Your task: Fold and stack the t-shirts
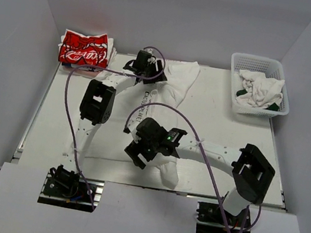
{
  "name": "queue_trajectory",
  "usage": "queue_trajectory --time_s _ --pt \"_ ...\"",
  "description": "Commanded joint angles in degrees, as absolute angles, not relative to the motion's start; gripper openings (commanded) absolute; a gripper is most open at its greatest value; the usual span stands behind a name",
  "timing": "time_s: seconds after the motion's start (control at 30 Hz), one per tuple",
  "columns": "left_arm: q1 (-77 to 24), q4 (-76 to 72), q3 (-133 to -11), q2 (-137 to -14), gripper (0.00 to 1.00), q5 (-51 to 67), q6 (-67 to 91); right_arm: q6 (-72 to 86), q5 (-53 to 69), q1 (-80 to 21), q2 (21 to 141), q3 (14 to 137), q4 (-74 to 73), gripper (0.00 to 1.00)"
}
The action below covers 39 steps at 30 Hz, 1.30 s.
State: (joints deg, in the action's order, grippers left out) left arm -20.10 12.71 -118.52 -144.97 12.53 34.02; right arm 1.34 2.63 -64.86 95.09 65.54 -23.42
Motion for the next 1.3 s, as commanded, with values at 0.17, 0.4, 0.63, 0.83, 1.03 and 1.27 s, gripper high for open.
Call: queue_trajectory --time_s 0.17,0.4,0.63,0.83,1.03,1.27 --pt "-19.25 15.11 -112.15 -128.25 1.0 7.31 27.25 7.98 -11.22 -61.44 83.77 63.37 -12.39 0.91" --pt "-16.62 18.54 -96.91 -112.87 1.0 -2.54 25.31 16.69 -18.37 -50.2 91.56 74.43 -19.5 0.91" --pt "-14.06 14.94 -67.79 -95.37 1.0 -12.57 34.09 20.13 -10.3 -44.03 111.94 95.7 -25.58 0.91" --pt "-13.01 14.68 -56.08 -92.99 1.0 -11.26 41.74 21.27 -6.25 -41.31 123.73 107.39 -28.74 0.91" --pt "-13.01 10.03 -50.54 -93.51 1.0 -7.48 41.23 22.59 -4.05 -39.55 128.93 111.89 -29.01 0.91" --pt "-13.01 10.63 -49.48 -94.66 1.0 -7.47 40.08 23.82 -0.62 -38.58 130.43 110.22 -27.69 0.7"
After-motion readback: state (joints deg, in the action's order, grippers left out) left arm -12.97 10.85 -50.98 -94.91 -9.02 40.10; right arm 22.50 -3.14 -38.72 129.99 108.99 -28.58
